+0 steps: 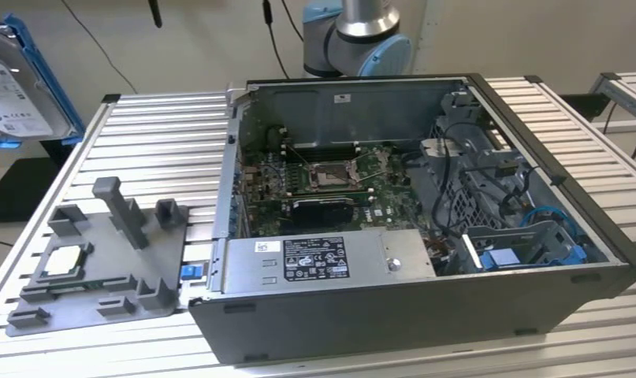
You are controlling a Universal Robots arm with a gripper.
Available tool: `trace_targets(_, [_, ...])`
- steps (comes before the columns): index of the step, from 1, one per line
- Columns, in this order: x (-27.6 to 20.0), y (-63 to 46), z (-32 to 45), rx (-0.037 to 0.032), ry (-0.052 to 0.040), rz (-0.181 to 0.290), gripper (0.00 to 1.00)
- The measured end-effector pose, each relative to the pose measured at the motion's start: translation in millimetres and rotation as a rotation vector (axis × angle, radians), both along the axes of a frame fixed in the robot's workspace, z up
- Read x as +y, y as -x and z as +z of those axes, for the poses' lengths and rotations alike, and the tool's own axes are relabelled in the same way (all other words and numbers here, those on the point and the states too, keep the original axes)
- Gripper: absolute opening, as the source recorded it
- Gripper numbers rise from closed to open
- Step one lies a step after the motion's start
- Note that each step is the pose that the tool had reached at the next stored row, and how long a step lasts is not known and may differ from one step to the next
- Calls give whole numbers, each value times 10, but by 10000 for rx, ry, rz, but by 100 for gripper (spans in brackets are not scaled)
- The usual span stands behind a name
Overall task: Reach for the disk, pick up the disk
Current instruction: 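Pick up the disk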
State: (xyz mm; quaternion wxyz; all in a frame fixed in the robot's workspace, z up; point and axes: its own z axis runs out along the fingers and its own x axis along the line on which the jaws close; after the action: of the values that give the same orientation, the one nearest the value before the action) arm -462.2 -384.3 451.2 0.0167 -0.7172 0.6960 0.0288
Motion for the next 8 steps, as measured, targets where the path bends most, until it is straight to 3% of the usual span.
trace_targets(8, [1, 0, 203, -1, -1, -2, 0])
